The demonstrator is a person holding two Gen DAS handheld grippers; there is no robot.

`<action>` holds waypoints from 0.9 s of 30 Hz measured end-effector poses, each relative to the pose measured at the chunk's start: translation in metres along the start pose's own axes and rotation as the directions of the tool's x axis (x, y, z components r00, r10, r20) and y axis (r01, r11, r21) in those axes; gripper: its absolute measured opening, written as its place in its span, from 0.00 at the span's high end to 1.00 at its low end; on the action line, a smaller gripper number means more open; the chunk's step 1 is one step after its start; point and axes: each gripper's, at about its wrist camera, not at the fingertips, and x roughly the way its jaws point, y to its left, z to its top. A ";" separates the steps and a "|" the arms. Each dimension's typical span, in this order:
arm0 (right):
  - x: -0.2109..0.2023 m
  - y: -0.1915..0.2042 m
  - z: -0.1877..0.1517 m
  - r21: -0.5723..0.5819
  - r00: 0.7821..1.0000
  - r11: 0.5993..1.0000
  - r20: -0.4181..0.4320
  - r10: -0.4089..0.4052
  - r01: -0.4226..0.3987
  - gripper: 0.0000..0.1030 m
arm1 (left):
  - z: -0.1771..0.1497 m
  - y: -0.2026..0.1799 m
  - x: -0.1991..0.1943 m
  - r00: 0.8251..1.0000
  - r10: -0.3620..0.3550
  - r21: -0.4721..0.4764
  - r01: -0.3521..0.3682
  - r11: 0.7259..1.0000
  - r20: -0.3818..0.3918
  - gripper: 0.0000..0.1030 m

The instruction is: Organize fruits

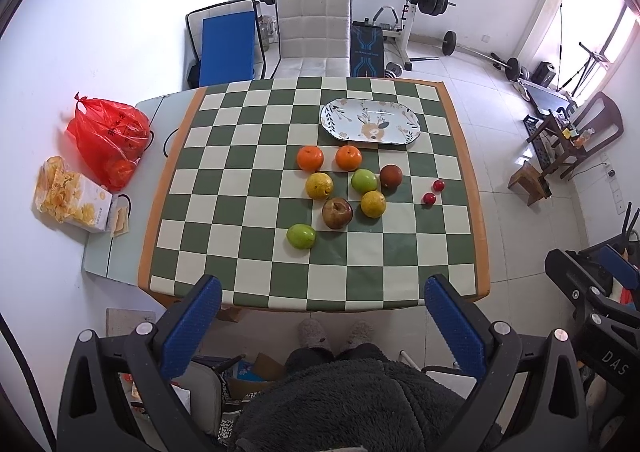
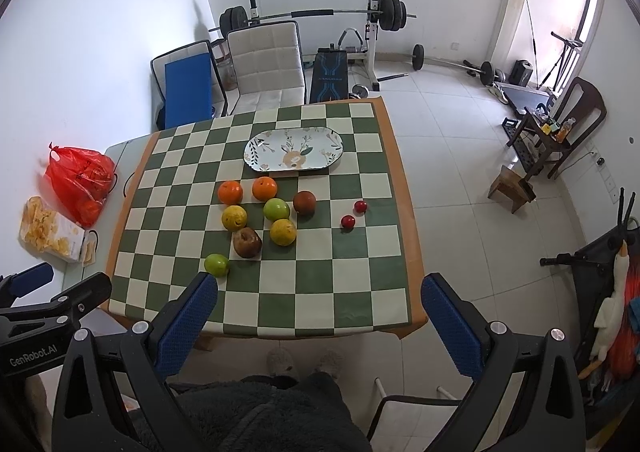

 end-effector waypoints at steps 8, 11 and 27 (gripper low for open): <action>0.000 0.000 -0.002 -0.001 1.000 1.000 0.003 -0.003 0.003 0.00 | -0.002 0.000 0.000 1.000 0.001 0.000 -0.001 1.000 0.004 0.00; 0.000 0.000 -0.002 0.000 1.000 1.000 0.003 0.000 0.000 0.00 | -0.001 0.000 0.000 1.000 0.000 0.000 0.000 1.000 0.005 0.00; -0.008 0.000 0.007 -0.003 1.000 1.000 0.007 -0.004 0.004 0.00 | 0.004 -0.010 -0.007 1.000 -0.004 -0.003 0.004 1.000 0.011 0.00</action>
